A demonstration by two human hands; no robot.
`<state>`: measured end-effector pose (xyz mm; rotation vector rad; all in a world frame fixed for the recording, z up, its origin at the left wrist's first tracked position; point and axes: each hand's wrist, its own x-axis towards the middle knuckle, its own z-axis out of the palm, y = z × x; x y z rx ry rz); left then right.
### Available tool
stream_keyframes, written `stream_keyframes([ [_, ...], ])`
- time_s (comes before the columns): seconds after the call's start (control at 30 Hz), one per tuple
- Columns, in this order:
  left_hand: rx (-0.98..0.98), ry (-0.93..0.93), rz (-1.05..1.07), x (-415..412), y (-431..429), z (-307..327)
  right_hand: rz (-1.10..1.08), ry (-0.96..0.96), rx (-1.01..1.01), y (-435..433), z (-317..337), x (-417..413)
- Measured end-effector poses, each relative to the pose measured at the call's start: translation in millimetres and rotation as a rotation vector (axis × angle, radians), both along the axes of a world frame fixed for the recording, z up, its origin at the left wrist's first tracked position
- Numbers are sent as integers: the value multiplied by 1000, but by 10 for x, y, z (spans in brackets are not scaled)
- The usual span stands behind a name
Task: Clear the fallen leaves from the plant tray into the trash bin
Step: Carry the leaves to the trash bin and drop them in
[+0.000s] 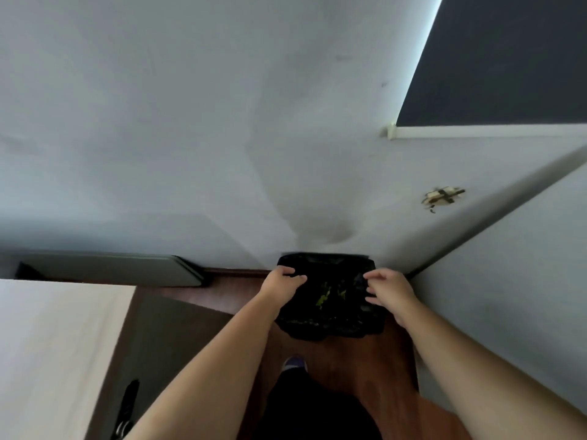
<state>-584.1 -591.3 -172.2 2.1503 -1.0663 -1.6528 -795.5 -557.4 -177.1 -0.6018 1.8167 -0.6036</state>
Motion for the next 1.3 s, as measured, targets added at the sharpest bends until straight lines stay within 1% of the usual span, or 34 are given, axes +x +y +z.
stream_keyframes([
  [0.1, -108, -98, -82, 183, 99, 496, 120, 57, -78, -78, 449, 143],
  [0.13, -152, -167, -135, 286, 162, 707, 177, 88, -114, -117, 615, 240],
  [0.2, -252, -360, -304, 526, 327, 1108, 329, 142, -173, -181, 955, 496],
  [0.27, -323, -514, -393, 802, 513, 1455, 492, 181, -236, -230, 1270, 833],
  [0.33, -349, -590, -334, 1176, 745, 1746, 634, 196, -319, -241, 1561, 1296],
  [0.43, -382, -670, -150, 1766, 1178, 2068, 859, 189, -438, -108, 1896, 2095],
  [0.57, -323, -780, 99, 2619, 2099, 2322, 1164, 140, -575, 413, 2251, 3243],
  [0.7, -228, -840, 315, 3322, 3203, 2399, 1467, 122, -644, 1169, 2369, 4182],
  [0.8, -112, -861, 424, 3761, 4093, 2339, 1646, 100, -709, 1826, 2365, 4754],
  [0.9, 1, -858, 504, 4154, 4989, 2188, 1830, 99, -765, 2461, 2193, 5259],
  [0.97, 58, -848, 544, 4398, 5483, 2058, 1967, 165, -788, 2834, 2053, 5501],
  [1.03, 88, -820, 547, 4638, 5890, 1929, 2084, 248, -876, 3188, 1895, 5759],
  [1.13, 57, -793, 489, 4911, 6222, 1794, 2208, 333, -1014, 3592, 1804, 6062],
  [1.23, 92, -822, 338, 5041, 6357, 1697, 2303, 374, -1047, 3830, 1708, 6301],
  [1.3, 95, -850, 273, 5039, 6387, 1625, 2383, 419, -1052, 3889, 1615, 6375],
])
